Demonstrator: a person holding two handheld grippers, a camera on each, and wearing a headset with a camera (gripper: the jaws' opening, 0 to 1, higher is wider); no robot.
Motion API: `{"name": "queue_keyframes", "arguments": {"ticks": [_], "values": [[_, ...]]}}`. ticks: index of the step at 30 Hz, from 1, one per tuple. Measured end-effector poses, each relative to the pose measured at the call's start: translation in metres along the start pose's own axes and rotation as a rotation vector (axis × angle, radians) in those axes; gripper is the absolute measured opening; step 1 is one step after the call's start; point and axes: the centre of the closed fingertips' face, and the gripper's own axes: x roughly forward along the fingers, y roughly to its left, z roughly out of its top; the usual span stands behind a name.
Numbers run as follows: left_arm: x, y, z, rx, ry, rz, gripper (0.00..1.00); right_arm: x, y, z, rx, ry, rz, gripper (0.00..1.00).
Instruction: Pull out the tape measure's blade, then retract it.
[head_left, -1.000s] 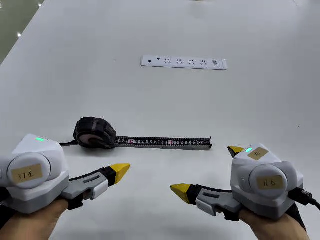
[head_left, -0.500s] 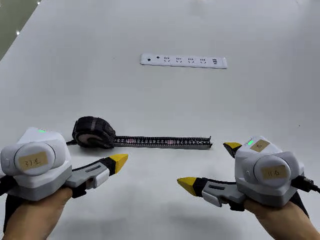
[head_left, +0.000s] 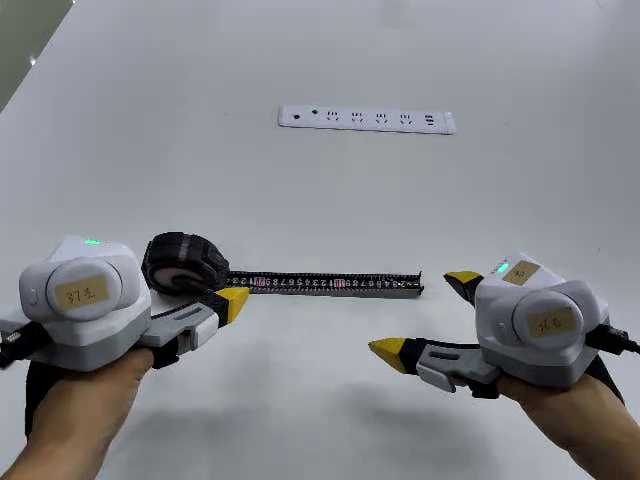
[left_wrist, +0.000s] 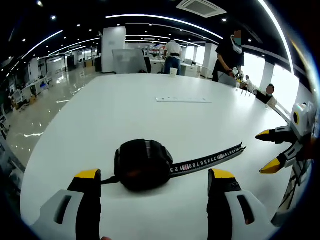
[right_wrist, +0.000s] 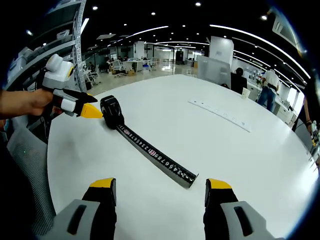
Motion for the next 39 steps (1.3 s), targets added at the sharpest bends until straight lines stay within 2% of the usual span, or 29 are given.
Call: {"name": "queue_keyframes", "arguments": {"ticks": [10,14,19,27,39], "values": [[0.009,0.008,-0.004,-0.025,0.034,0.037,0.79,0.009,-0.01,-0.003,-0.056,0.036,0.03,0.66],[0.013,0.011,-0.006,-0.043,0.054,0.042,0.77,0.013,-0.012,-0.004,-0.098,0.062,0.066,0.6],[0.017,0.012,-0.002,-0.073,0.051,0.041,0.77,0.017,-0.02,-0.003,-0.136,0.082,0.086,0.58],[0.021,0.015,0.003,-0.079,0.064,0.052,0.75,0.024,-0.023,-0.009,-0.187,0.127,0.146,0.51],[0.031,0.017,0.003,-0.085,0.089,0.069,0.73,0.035,-0.033,-0.011,-0.264,0.166,0.188,0.4]]}}
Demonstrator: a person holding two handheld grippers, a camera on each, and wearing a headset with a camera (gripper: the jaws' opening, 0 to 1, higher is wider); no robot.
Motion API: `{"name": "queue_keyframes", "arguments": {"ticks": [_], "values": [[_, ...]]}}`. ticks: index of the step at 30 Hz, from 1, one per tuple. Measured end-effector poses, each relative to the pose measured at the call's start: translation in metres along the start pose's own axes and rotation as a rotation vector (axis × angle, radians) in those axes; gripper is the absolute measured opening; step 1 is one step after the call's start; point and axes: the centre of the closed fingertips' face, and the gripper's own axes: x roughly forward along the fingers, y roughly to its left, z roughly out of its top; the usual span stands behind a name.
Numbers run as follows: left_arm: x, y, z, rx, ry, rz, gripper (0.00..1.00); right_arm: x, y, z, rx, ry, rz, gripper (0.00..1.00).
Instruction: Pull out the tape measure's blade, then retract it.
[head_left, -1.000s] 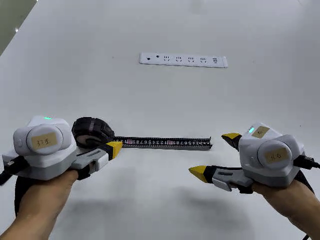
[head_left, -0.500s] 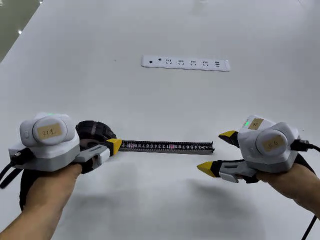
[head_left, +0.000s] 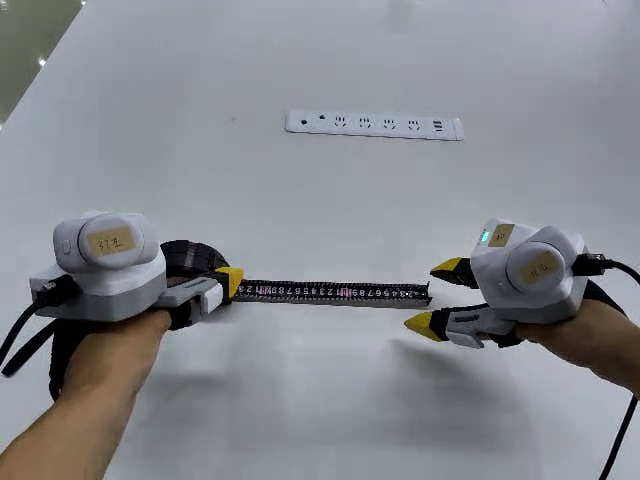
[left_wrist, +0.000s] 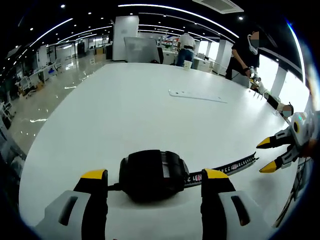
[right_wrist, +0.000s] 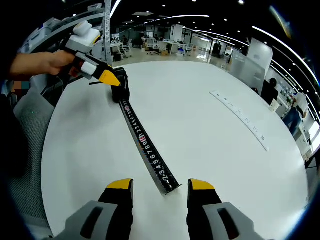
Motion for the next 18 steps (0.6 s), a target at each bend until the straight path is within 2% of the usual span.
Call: {"name": "queue_keyframes", "arguments": {"ticks": [5,10,18], "values": [[0.003,0.0,0.003,0.003,-0.006,0.006,0.71,0.004,-0.004,-0.003,-0.023,0.027,0.041,0.34],[0.006,-0.001,0.002,0.0,0.0,0.009,0.7,0.004,0.0,-0.007,-0.063,0.06,0.105,0.29],[0.013,0.0,-0.002,-0.006,0.016,0.014,0.66,0.008,-0.007,-0.011,-0.114,0.094,0.141,0.24]]}}
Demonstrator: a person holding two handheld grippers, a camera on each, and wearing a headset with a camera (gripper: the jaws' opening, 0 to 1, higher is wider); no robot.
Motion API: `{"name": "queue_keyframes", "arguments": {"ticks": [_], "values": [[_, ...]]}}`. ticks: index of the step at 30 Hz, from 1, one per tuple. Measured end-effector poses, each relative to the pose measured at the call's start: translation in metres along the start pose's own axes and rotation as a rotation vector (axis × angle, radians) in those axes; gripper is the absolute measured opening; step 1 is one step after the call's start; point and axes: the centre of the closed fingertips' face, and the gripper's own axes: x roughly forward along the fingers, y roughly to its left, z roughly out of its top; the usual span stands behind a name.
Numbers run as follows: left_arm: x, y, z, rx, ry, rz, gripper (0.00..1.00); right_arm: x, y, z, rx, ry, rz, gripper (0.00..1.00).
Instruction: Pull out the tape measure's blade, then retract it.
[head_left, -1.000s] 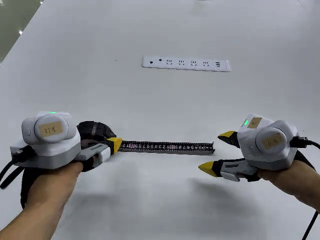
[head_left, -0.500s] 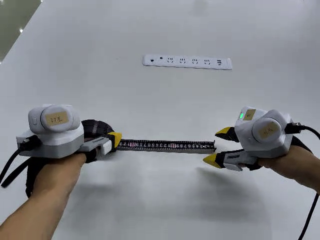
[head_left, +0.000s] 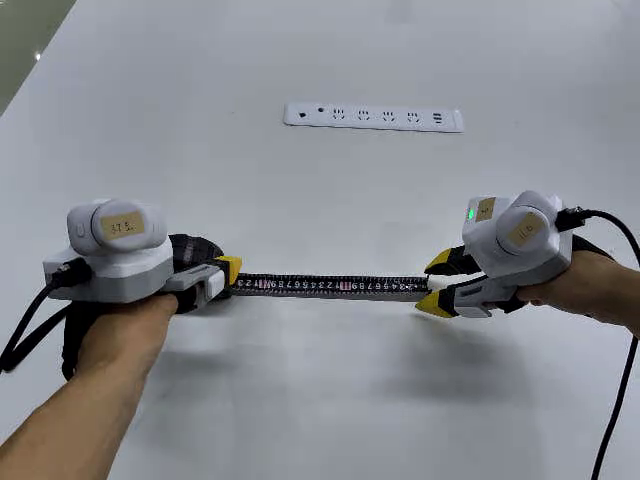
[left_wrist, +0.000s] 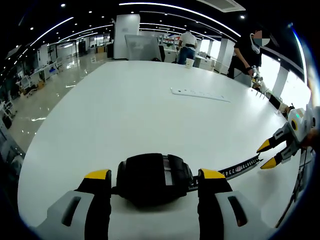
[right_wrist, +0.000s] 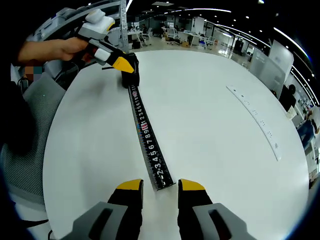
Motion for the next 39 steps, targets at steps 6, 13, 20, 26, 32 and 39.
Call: {"name": "queue_keyframes", "arguments": {"ticks": [6,13,20,26,32,39], "values": [[0.0019,0.0005,-0.0013,-0.004,0.007,0.002,0.63,0.0027,0.0007,-0.001,-0.008,0.013,0.028,0.2],[0.0039,-0.0014,-0.0026,0.0,0.01,0.0,0.61,0.0047,0.001,-0.0035,0.0,0.015,0.047,0.16],[0.0052,-0.0011,-0.0036,0.003,0.012,0.004,0.62,0.0063,0.0012,-0.0081,0.008,0.013,0.043,0.15],[0.0072,-0.0001,-0.004,0.007,0.012,0.003,0.63,0.0082,0.0014,-0.0067,0.021,-0.016,0.038,0.15],[0.0085,-0.0003,-0.0044,0.01,0.015,0.004,0.63,0.008,-0.001,-0.006,0.033,-0.036,0.033,0.13],[0.0086,-0.0004,-0.0045,0.01,0.018,0.002,0.63,0.0082,-0.0025,-0.0051,0.017,-0.042,0.028,0.14]]}}
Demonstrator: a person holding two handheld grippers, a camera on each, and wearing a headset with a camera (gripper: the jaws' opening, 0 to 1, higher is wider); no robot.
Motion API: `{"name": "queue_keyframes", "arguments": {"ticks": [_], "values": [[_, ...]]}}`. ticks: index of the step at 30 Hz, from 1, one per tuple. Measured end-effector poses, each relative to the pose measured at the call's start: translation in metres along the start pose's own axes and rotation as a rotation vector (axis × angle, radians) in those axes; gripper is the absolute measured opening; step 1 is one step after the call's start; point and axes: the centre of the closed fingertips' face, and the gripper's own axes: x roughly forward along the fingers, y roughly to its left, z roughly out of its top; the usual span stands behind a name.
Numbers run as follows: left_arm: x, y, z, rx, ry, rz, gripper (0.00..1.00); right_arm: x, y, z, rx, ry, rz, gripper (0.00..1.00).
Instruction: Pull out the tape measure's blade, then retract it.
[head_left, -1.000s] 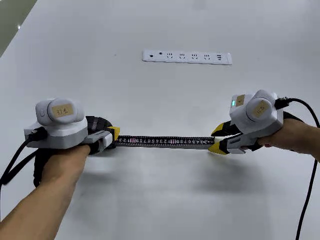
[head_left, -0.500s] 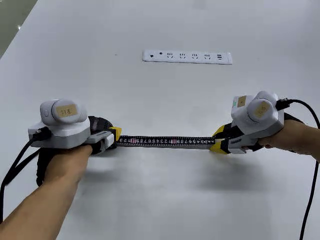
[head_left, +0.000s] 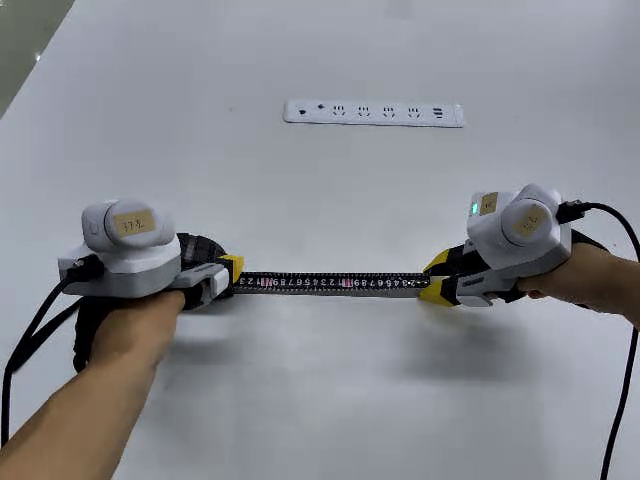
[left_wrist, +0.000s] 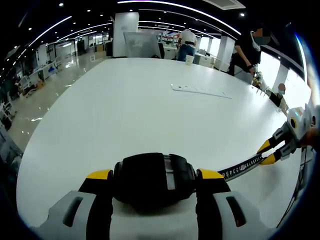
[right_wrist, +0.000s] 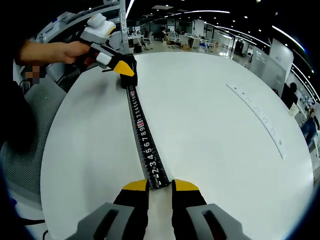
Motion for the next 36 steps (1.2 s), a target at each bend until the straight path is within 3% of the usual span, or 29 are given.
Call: {"name": "queue_keyframes", "arguments": {"ticks": [22,31,36], "values": [[-0.0002,-0.0002,-0.0011,0.007,-0.007,0.016,0.64,0.0004,0.0004,0.0001,-0.01,-0.016,-0.015,0.1],[0.0005,0.0014,-0.0032,0.029,0.025,0.029,0.62,-0.0005,0.0016,-0.0005,-0.017,-0.012,-0.019,0.1],[-0.0009,0.0008,-0.0035,0.042,0.018,0.027,0.6,0.0008,0.0017,0.0008,-0.017,-0.015,-0.019,0.1]]}}
